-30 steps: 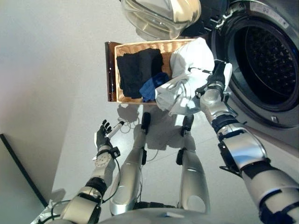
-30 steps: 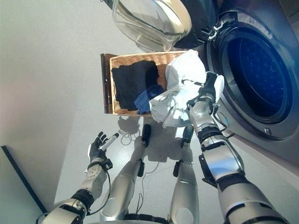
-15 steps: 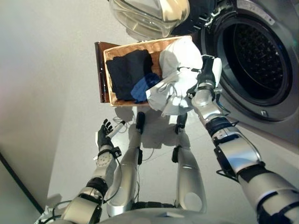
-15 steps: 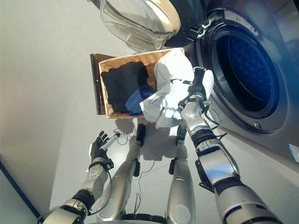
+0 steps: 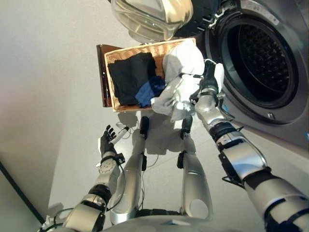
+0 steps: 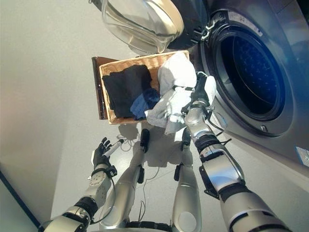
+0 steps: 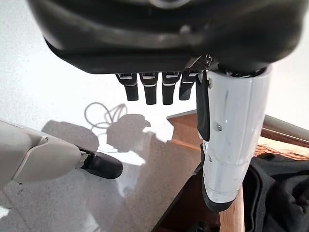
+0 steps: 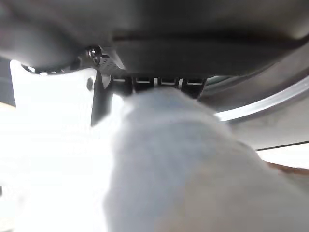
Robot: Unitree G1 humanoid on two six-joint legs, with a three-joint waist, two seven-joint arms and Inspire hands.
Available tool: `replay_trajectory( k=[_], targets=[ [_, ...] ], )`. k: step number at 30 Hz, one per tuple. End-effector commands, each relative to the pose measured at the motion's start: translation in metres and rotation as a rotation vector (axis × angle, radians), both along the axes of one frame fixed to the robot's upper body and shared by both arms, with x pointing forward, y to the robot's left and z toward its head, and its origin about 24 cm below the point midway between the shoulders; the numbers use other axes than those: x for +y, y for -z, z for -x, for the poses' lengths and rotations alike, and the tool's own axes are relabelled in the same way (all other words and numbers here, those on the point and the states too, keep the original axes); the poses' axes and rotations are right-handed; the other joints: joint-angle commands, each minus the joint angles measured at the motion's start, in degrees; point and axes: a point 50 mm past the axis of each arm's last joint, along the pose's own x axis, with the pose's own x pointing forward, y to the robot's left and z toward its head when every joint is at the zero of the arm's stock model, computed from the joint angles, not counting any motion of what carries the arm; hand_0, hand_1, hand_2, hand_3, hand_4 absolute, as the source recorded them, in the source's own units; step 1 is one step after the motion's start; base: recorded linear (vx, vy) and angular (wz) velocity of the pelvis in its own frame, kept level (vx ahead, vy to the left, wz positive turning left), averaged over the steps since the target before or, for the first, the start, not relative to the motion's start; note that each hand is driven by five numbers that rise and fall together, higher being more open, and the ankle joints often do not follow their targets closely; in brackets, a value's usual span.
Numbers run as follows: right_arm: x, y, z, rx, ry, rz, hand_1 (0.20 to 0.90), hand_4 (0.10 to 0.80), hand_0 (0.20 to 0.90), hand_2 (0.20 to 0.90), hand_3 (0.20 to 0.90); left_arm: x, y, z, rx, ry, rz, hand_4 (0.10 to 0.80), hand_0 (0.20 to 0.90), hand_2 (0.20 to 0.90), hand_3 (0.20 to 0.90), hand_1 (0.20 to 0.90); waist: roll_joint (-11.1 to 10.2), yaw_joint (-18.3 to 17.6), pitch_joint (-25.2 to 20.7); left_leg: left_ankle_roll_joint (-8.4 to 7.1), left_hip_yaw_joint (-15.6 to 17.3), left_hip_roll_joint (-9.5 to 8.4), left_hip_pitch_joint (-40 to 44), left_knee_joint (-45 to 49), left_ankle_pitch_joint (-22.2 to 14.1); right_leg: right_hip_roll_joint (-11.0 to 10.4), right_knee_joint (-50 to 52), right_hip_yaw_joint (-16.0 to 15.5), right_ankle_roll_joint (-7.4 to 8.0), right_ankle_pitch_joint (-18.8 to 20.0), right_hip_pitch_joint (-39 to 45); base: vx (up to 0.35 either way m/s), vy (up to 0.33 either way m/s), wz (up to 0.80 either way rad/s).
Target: Pick up the clothes and place them into the washing machine
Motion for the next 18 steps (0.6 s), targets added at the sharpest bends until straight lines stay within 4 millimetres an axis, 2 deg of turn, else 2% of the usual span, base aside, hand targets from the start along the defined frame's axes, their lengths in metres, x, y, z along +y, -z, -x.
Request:
replay_trajectory(
  k=[1,2,5,6,7,8,9,10,12,14,18],
  targets=[
    [0.0146,-0.0454,-0.0089,-0.186,-0.044,0.018,0.689,0.649,0.689,0.689,0.689,0.0196,0.0087,0.0148,0.032,-0.068,-0.059,0.800,0.900,0.900,0.900,0.900,-0.15,1.21,-2.65,-4.02,-1.76,0.57,0.06,-0.60,-1.65,-1.29,7.39,2.69,2.76,-6.10,-0.88,0.000,0.000,0.00],
    [0.0138,-0.0443,-0.0088,-0.182,-0.041,0.016,0.705,0.661,0.705,0.705,0.705,0.0193,0.0087,0.0148,0.032,-0.065,-0.059,0.800,0.900,0.900,0.900,0.900,-0.10,1.28,-2.63,-4.01,-1.77,0.58,0.05,-0.60,-1.63,-1.29,7.38,2.70,2.77,-6.12,-0.84,0.000,0.000,0.00],
    [0.0141,-0.0438,-0.0087,-0.181,-0.039,0.013,0.900,0.800,0.900,0.900,0.900,0.0201,0.0089,0.0154,0.032,-0.069,-0.059,0.800,0.900,0.900,0.900,0.900,-0.09,1.28,-2.66,-4.01,-1.71,0.53,0.04,-0.60,-1.65,-1.30,7.33,2.68,2.79,-6.09,-0.78,0.000,0.000,0.00],
    [0.0142,-0.0422,-0.0084,-0.177,-0.041,0.010,0.834,0.753,0.834,0.834,0.834,0.0202,0.0086,0.0152,0.030,-0.067,-0.060,0.800,0.900,0.900,0.900,0.900,-0.05,1.36,-2.70,-4.00,-1.69,0.48,0.01,-0.60,-1.65,-1.23,7.25,2.69,2.79,-6.09,-0.72,0.000,0.000,0.00],
    [0.0143,-0.0418,-0.0085,-0.175,-0.041,0.005,0.560,0.557,0.560,0.560,0.560,0.0207,0.0090,0.0154,0.033,-0.068,-0.060,0.800,0.900,0.900,0.900,0.900,-0.07,1.39,-2.71,-4.00,-1.69,0.47,0.03,-0.60,-1.68,-1.22,7.25,2.71,2.80,-6.07,-0.74,0.000,0.000,0.00],
    [0.0148,-0.0413,-0.0084,-0.174,-0.041,0.000,0.472,0.494,0.472,0.472,0.472,0.0211,0.0092,0.0153,0.036,-0.072,-0.059,0.800,0.900,0.900,0.900,0.900,-0.12,1.38,-2.71,-4.00,-1.69,0.47,0.03,-0.60,-1.70,-1.22,7.25,2.71,2.79,-6.09,-0.73,0.000,0.000,0.00],
    [0.0146,-0.0411,-0.0084,-0.173,-0.040,-0.001,0.461,0.486,0.461,0.461,0.461,0.0213,0.0096,0.0154,0.039,-0.072,-0.061,0.800,0.900,0.900,0.900,0.900,-0.13,1.35,-2.71,-4.00,-1.66,0.48,0.06,-0.60,-1.71,-1.20,7.28,2.72,2.77,-6.09,-0.79,0.000,0.000,0.00],
    [0.0136,-0.0410,-0.0084,-0.173,-0.035,-0.002,0.365,0.418,0.365,0.365,0.365,0.0209,0.0100,0.0156,0.042,-0.070,-0.062,0.800,0.900,0.900,0.900,0.900,-0.13,1.36,-2.70,-4.01,-1.65,0.49,0.04,-0.60,-1.72,-1.22,7.28,2.70,2.77,-6.13,-0.74,0.000,0.000,0.00],
    [0.0132,-0.0409,-0.0083,-0.174,-0.033,-0.005,0.326,0.390,0.326,0.326,0.326,0.0209,0.0104,0.0161,0.044,-0.071,-0.063,0.800,0.900,0.900,0.900,0.900,-0.09,1.40,-2.73,-4.03,-1.59,0.49,0.06,-0.60,-1.70,-1.21,7.35,2.66,2.76,-6.18,-0.76,0.000,0.000,0.00],
    [0.0132,-0.0409,-0.0082,-0.174,-0.034,-0.005,0.200,0.300,0.200,0.200,0.200,0.0210,0.0106,0.0162,0.045,-0.070,-0.064,0.800,0.900,0.900,0.900,0.900,-0.10,1.42,-2.73,-4.03,-1.57,0.49,0.06,-0.60,-1.70,-1.18,7.42,2.68,2.75,-6.20,-0.78,0.000,0.000,0.00],
    [0.0123,-0.0381,-0.0074,-0.169,-0.031,-0.014,0.200,0.300,0.200,0.200,0.200,0.0218,0.0122,0.0177,0.056,-0.072,-0.066,0.800,0.900,0.900,0.900,0.900,-0.16,1.39,-2.83,-4.00,-1.46,0.53,0.09,-0.60,-1.73,-1.06,7.57,2.79,2.70,-6.27,-0.91,0.000,0.000,0.00]
  ],
)
